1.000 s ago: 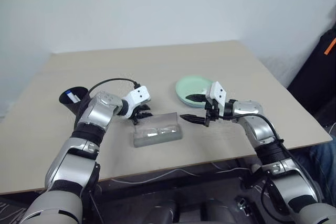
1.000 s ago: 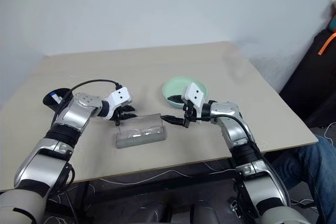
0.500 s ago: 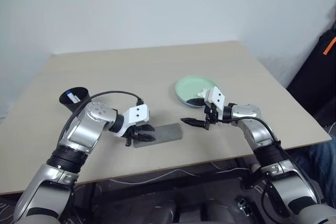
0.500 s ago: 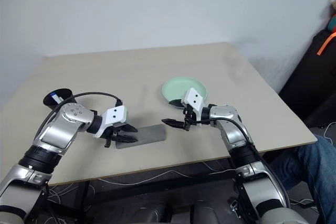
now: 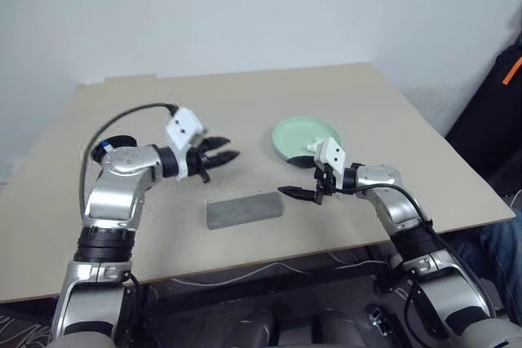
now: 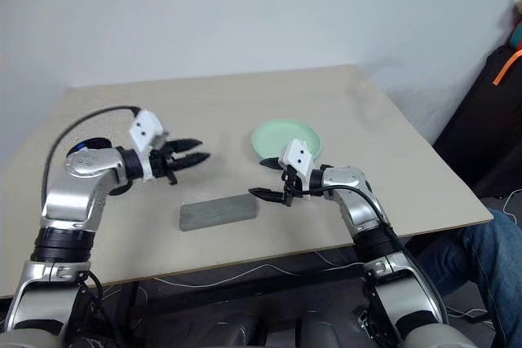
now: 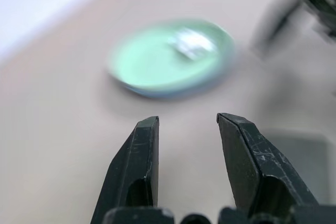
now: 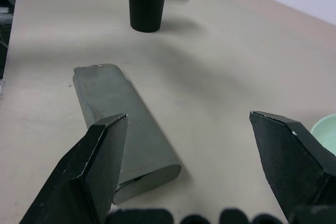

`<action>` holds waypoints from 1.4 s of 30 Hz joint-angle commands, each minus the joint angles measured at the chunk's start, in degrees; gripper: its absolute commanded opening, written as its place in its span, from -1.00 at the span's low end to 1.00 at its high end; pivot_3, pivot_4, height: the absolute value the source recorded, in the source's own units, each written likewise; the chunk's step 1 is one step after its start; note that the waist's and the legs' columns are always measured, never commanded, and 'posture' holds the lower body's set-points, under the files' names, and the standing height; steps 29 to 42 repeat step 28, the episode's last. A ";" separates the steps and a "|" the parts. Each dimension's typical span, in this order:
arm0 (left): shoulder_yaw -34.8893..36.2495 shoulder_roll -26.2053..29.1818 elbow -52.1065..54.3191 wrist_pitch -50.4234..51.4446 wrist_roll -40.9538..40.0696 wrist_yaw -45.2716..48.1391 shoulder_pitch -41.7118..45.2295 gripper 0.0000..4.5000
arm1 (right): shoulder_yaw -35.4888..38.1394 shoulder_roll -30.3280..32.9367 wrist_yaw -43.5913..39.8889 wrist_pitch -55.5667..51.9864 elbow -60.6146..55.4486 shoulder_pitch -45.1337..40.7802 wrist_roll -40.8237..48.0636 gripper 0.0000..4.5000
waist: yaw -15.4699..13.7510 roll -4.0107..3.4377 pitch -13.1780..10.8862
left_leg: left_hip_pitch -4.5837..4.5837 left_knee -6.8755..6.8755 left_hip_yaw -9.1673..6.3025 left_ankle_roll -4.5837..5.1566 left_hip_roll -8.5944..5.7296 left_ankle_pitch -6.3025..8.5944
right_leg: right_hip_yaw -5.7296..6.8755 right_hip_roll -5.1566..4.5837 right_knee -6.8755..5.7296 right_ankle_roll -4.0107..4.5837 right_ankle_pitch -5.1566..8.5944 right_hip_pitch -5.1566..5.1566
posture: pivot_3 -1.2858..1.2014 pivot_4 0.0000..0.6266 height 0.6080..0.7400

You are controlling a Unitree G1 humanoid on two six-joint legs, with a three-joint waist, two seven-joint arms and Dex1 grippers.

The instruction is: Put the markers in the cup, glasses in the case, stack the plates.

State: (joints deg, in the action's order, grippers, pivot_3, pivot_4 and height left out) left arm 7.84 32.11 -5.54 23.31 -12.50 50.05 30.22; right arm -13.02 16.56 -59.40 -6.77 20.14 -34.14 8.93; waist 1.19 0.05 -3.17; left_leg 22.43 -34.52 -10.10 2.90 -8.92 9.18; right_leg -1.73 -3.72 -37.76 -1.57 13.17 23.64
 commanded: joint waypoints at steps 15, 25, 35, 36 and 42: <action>3.76 -10.32 7.74 -11.50 -2.64 -14.75 -15.49 -0.20 | 9.31 6.49 3.21 0.13 4.17 1.62 2.79 0.79 | -0.09 0.01 0.01 | 0.01 -0.32 0.04 0.02 -0.04 0.01 | 0.05 -0.05 -0.02 0.01 -0.02 -0.23 | 0.03 -1.00 1.00; 3.97 -8.48 8.75 -13.14 -2.84 -14.80 -20.89 -0.20 | 12.39 12.70 3.18 0.58 5.45 3.75 2.80 0.79 | -0.06 -0.02 0.01 | 0.11 -0.29 0.08 0.03 -0.02 0.01 | 0.05 -0.10 -0.01 0.08 0.02 -0.15 | 0.03 -1.00 1.00; 3.78 -7.82 8.41 -13.25 -2.88 -14.71 -21.76 -0.20 | 12.79 13.24 3.42 -0.25 3.21 6.09 2.99 0.79 | -0.11 -0.02 0.01 | 0.12 -0.30 0.06 0.03 -0.02 0.02 | 0.04 -0.13 -0.01 0.12 0.04 -0.18 | 0.03 -1.00 1.00; 3.78 -7.82 8.41 -13.25 -2.88 -14.71 -21.76 -0.20 | 12.79 13.24 3.42 -0.25 3.21 6.09 2.99 0.79 | -0.11 -0.02 0.01 | 0.12 -0.30 0.06 0.03 -0.02 0.02 | 0.04 -0.13 -0.01 0.12 0.04 -0.18 | 0.03 -1.00 1.00; 3.78 -7.82 8.41 -13.25 -2.88 -14.71 -21.76 -0.20 | 12.79 13.24 3.42 -0.25 3.21 6.09 2.99 0.79 | -0.11 -0.02 0.01 | 0.12 -0.30 0.06 0.03 -0.02 0.02 | 0.04 -0.13 -0.01 0.12 0.04 -0.18 | 0.03 -1.00 1.00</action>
